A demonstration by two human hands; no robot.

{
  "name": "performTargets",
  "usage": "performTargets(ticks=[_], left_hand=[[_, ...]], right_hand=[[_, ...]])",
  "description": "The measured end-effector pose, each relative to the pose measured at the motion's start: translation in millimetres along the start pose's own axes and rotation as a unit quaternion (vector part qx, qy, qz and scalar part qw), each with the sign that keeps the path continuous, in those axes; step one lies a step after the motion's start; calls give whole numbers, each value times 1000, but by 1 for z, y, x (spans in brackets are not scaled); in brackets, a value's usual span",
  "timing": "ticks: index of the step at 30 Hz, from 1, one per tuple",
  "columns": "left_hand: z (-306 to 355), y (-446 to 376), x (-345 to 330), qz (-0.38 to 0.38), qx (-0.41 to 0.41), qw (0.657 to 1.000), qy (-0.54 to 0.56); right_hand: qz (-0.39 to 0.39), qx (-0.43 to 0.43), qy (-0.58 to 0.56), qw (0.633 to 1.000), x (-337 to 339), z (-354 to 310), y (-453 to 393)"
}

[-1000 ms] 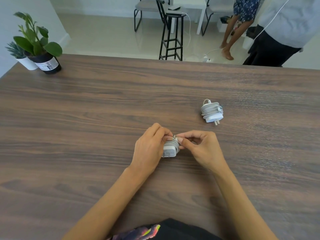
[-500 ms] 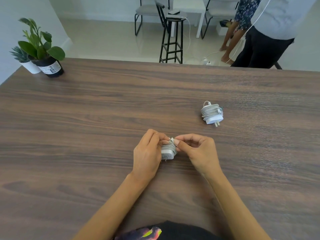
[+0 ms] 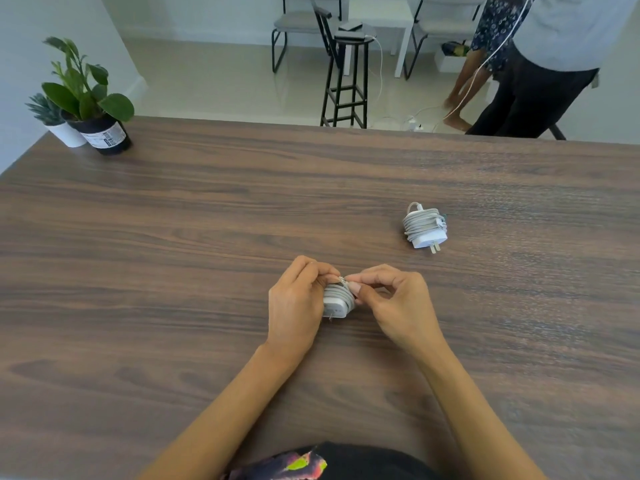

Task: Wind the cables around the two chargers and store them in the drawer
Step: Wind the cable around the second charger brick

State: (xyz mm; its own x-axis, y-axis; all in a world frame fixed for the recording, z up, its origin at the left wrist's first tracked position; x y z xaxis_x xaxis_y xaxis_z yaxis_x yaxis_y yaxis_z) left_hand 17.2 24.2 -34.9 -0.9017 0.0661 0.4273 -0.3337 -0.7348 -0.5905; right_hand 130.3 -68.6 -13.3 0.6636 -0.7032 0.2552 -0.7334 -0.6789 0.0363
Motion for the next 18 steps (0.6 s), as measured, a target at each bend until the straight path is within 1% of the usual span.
performTargets(ticks=[2, 4, 6, 8, 13, 16, 18], left_hand=[[-3, -1, 3, -11, 38, 999, 19], [-3, -1, 6, -16, 102, 994, 44], [0, 4, 9, -11, 159, 985, 64], [2, 11, 12, -3, 192, 978, 87], [6, 21, 17, 5, 235, 965, 120], [7, 21, 18, -5, 237, 963, 126], [7, 22, 19, -4, 229, 964, 134]], right_hand=[[1, -1, -16, 1000, -1, 0, 2], [8, 3, -2, 1000, -1, 3, 3], [15, 10, 20, 1000, 1, 7, 5], [20, 3, 20, 1000, 1, 11, 10], [-1, -40, -22, 999, 1, 15, 17], [-26, -78, -49, 995, 3, 13, 18], [-43, -88, -48, 994, 4, 10, 17]])
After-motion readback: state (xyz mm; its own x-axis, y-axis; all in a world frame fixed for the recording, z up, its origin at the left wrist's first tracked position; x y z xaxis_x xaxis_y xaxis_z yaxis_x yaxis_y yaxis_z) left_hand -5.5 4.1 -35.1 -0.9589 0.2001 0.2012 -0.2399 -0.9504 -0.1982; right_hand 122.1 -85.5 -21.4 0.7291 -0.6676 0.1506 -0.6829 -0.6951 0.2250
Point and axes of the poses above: each hand's wrist, its own y-axis away from the middle knuckle, its own x-axis out of the back of the hand, z = x × y, the point moved 1 cm from there along -y, towards the middle knuckle, and after that the axes turned 8 degrees about z, right-handed, at the moved point
